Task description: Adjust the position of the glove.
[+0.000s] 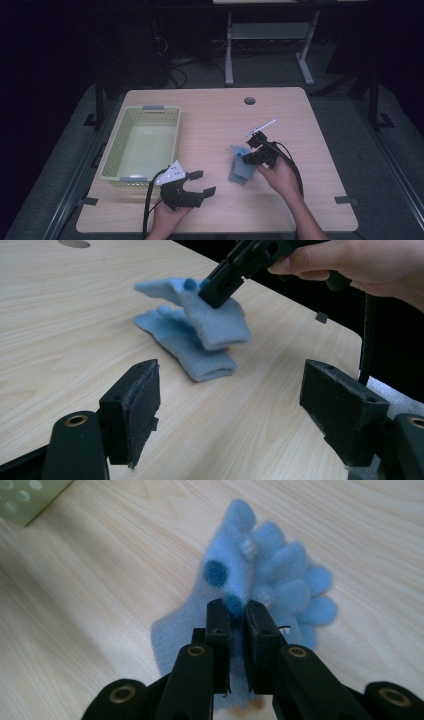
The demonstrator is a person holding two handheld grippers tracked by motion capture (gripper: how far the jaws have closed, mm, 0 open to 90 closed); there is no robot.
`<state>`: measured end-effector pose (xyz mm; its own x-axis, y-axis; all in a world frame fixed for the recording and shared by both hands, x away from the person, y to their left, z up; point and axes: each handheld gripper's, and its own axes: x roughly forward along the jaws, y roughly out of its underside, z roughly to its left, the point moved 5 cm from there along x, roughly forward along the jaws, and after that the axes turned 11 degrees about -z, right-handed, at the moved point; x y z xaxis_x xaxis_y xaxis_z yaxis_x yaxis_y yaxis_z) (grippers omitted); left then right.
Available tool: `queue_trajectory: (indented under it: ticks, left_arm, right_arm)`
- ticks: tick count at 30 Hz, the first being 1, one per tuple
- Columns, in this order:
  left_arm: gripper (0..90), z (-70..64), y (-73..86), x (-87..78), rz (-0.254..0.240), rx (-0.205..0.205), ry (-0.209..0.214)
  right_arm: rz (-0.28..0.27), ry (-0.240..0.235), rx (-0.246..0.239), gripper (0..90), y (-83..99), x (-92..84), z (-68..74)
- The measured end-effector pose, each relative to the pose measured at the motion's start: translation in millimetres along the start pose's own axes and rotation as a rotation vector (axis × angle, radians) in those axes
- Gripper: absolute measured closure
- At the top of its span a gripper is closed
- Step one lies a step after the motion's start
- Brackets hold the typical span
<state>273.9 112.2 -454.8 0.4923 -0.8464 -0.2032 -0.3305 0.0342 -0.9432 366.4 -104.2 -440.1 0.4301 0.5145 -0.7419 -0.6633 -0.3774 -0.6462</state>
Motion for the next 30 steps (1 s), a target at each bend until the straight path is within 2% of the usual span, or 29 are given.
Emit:
queue_trajectory:
  ticks: [3, 15, 21, 22, 26, 30]
  left_arm:
    - [23.8, 0.0, -0.2, -0.2, 0.001, 0.001, 0.0]
    - [23.8, -0.3, 0.0, -0.2, 0.003, 0.005, 0.001]
    - [23.8, -0.5, 0.0, -0.2, 0.003, 0.004, 0.001]
    - [23.8, -0.9, 0.1, 0.1, 0.003, 0.003, 0.002]
    - [23.8, -1.2, 0.4, 0.1, 0.006, 0.008, 0.003]
    - [23.8, -1.1, 0.4, 0.2, 0.005, 0.007, 0.003]
  right_arm:
    - [-0.002, -0.012, 0.015, 82.3, 0.4, 2.6, 1.4]
    - [0.021, 0.031, -0.01, 80.5, 8.5, 18.7, 5.9]
    - [0.017, 0.044, 0.002, 77.7, 10.6, 21.5, 3.7]
    - [0.025, 0.049, -0.004, 74.4, 11.8, 23.7, 3.2]
    - [0.04, 0.051, -0.01, 71.3, 13.3, 27.4, 2.9]
    - [0.049, 0.067, 0.004, 62.2, 12.7, 28.6, 2.7]
